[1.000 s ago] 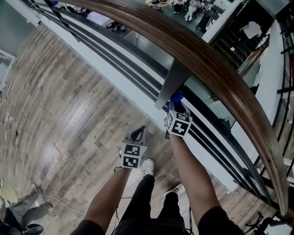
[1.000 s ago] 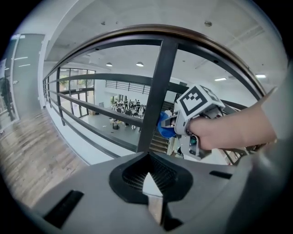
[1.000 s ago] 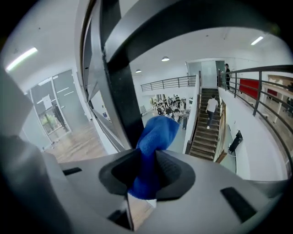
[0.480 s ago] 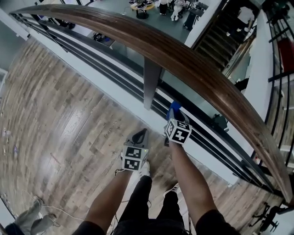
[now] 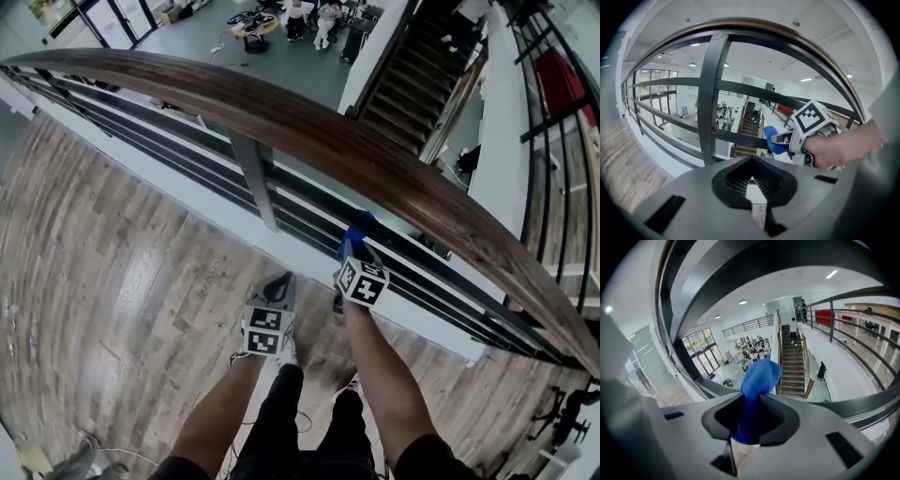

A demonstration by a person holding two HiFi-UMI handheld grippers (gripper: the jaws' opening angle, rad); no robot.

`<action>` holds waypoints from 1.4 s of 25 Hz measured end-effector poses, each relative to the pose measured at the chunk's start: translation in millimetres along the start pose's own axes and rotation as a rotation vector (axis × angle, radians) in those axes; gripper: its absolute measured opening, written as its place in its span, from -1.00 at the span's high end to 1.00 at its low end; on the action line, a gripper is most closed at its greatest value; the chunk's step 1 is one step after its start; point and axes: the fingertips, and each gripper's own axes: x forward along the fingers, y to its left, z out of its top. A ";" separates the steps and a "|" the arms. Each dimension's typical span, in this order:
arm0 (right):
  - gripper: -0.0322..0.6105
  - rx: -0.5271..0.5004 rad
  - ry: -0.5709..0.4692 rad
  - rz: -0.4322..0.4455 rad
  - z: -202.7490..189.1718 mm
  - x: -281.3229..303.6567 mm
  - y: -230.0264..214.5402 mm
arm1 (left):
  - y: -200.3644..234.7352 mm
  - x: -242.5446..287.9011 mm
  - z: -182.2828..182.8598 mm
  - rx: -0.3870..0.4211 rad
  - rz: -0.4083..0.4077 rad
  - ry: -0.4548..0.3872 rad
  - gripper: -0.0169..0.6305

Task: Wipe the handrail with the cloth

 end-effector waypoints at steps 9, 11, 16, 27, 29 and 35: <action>0.59 0.080 0.017 -0.067 -8.1 -46.0 -97.6 | -78.0 21.2 6.7 0.050 -0.084 0.015 0.94; 0.59 0.087 0.021 -0.083 -12.5 -56.3 -117.1 | -94.7 23.3 5.0 0.059 -0.102 0.018 0.94; 0.59 0.111 0.010 -0.125 -14.4 -81.0 -173.9 | -141.0 34.2 2.5 0.088 -0.141 0.027 0.94; 0.59 0.114 0.019 -0.181 -39.2 -132.9 -280.6 | -237.6 61.6 -3.9 0.132 -0.207 0.051 0.94; 0.59 0.097 0.023 -0.186 -41.1 -141.4 -295.9 | -254.0 68.1 -1.5 0.145 -0.218 0.054 0.94; 0.59 -0.007 0.039 -0.187 -47.9 -169.1 -328.7 | -294.7 74.6 6.3 0.102 -0.239 0.055 0.94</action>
